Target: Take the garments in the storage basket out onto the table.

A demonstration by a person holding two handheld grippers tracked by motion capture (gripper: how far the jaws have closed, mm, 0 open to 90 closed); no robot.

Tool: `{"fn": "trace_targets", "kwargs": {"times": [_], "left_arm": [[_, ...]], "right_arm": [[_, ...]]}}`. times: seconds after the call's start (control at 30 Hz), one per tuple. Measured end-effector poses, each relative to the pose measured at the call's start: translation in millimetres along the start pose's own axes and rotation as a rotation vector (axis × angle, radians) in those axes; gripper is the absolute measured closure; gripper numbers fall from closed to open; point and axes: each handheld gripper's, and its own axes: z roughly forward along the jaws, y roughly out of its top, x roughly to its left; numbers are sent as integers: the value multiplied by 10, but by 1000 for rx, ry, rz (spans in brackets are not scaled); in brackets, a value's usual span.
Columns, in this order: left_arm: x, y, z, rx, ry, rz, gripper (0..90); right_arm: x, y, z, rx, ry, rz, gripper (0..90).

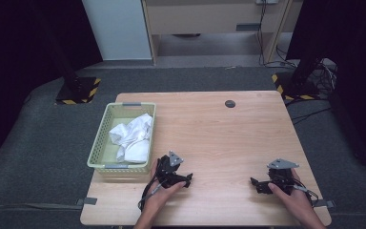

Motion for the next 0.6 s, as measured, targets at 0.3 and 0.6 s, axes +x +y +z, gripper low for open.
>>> {"fn": "trace_targets", "kwargs": {"times": [0.3,0.6], "left_arm": [[-73,39,-3,-2,-21,20,49],[-148,43,-9,-1,-42,50,55]], "right_arm": [[7,-5,-4,0,-5,8,4],[9,-12,-14,2,-4,6,4]]}}
